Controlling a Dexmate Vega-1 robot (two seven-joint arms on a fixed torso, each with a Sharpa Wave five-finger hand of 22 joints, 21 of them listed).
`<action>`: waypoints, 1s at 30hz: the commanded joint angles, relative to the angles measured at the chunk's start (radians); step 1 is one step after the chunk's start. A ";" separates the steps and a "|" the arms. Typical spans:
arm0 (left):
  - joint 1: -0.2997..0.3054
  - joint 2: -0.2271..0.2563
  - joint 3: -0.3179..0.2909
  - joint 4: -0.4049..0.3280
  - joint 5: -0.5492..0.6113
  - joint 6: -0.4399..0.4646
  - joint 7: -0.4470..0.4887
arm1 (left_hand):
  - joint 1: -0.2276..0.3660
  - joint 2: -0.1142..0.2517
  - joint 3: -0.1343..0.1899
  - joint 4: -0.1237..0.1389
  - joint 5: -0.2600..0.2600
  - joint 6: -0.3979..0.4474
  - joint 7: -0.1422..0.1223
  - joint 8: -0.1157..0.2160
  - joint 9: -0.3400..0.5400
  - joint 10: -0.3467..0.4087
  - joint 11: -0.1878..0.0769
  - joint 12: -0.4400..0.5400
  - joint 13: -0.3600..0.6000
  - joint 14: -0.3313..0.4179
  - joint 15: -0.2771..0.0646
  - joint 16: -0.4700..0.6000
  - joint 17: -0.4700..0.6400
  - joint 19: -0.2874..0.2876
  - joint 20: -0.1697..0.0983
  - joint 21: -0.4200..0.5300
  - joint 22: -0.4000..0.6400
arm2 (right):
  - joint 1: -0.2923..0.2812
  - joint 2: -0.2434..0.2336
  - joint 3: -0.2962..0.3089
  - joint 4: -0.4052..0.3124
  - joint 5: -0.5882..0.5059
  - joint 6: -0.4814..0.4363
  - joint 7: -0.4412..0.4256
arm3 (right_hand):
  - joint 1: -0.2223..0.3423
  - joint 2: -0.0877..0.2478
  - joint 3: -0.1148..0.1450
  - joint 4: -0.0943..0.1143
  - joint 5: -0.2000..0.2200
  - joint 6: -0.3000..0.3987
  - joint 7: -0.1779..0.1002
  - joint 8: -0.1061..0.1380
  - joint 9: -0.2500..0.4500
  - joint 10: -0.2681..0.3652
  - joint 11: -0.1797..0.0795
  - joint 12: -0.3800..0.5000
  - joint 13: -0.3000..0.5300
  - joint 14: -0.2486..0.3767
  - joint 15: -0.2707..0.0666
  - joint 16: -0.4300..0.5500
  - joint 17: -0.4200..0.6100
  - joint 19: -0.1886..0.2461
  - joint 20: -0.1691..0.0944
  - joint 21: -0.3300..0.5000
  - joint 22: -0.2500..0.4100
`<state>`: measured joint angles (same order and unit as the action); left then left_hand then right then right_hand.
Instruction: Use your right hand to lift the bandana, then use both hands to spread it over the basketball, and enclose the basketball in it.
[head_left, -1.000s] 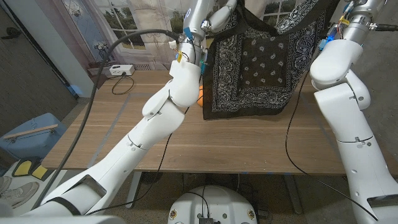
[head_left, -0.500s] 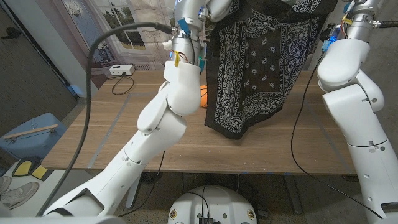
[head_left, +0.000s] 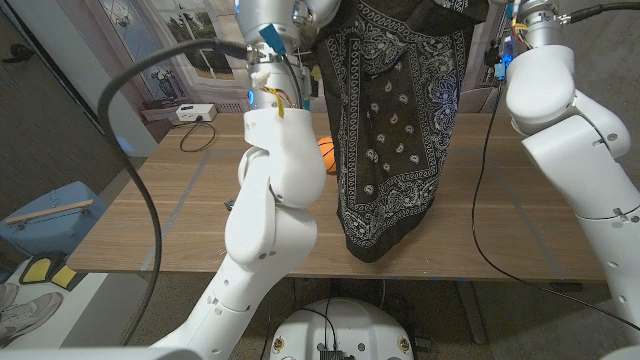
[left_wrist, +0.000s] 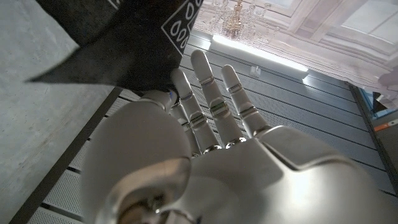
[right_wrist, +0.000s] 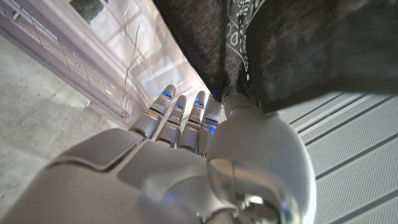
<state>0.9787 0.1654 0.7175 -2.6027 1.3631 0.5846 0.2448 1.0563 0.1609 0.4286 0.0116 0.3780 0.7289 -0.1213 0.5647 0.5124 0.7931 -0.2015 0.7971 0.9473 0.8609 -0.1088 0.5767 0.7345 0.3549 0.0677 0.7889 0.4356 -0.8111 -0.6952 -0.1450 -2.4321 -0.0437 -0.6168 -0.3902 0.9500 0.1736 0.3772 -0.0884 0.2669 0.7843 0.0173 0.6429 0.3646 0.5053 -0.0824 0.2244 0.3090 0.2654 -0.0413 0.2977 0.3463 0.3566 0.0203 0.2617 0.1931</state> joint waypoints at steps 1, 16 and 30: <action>0.095 -0.212 0.015 -0.031 0.532 0.003 -0.390 | -0.001 0.005 0.006 0.004 0.008 0.010 0.000 0.146 0.146 -0.002 -0.004 -0.004 0.004 -0.005 -0.120 -0.009 0.005 -0.007 0.003 0.009 -0.002 | 0.128 -0.047 -0.162 0.088 0.048 -0.030 0.077 | 0.008 0.008 -0.004 0.002 0.003 0.045 -0.047 0.067 0.003 -0.004 0.004 -0.003 0.002 -0.012 -0.082 -0.004 0.006 -0.008 0.002 -0.002 0.001; 0.169 -0.359 -0.036 0.032 0.813 -0.055 -0.536 | 0.005 0.003 0.014 0.003 0.015 0.019 0.005 0.139 0.127 0.003 -0.004 -0.022 -0.001 0.001 -0.121 -0.027 0.018 -0.015 0.004 0.019 -0.015 | 0.220 -0.003 -0.284 0.262 0.083 0.039 0.105 | 0.014 0.010 -0.009 0.000 -0.002 0.042 -0.046 0.068 0.001 -0.009 0.006 -0.006 0.004 -0.022 -0.073 0.000 0.014 -0.012 0.005 -0.003 0.002; 0.171 -0.353 -0.176 0.158 0.753 0.017 -0.523 | 0.014 -0.007 0.024 -0.005 0.017 0.044 0.022 0.124 0.088 0.028 -0.002 -0.055 -0.040 0.021 -0.120 -0.049 0.027 -0.004 0.003 0.040 -0.030 | 0.289 0.062 -0.369 0.463 0.101 0.142 0.133 | 0.020 0.010 -0.011 -0.002 -0.004 0.040 -0.043 0.068 -0.004 -0.014 0.011 -0.008 0.005 -0.029 -0.069 0.002 0.018 -0.019 0.008 -0.004 0.002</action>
<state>1.1480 -0.1744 0.6389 -2.5442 2.1106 0.5532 -0.2756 1.0544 0.1536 0.4463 0.0097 0.3857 0.7325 -0.1182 0.5651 0.5136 0.8104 -0.2036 0.7465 0.9078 0.8722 -0.1125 0.5305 0.7576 0.3425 0.0731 0.8212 0.4040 -0.5776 -0.6812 -0.4492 -2.1134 0.0415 -0.5484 -0.2776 0.9542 0.1774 0.3681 -0.0871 0.2615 0.7843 0.0175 0.6600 0.3595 0.4946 -0.0715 0.2167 0.3088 0.2432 -0.0404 0.2977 0.3601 0.3404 0.0256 0.2618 0.1941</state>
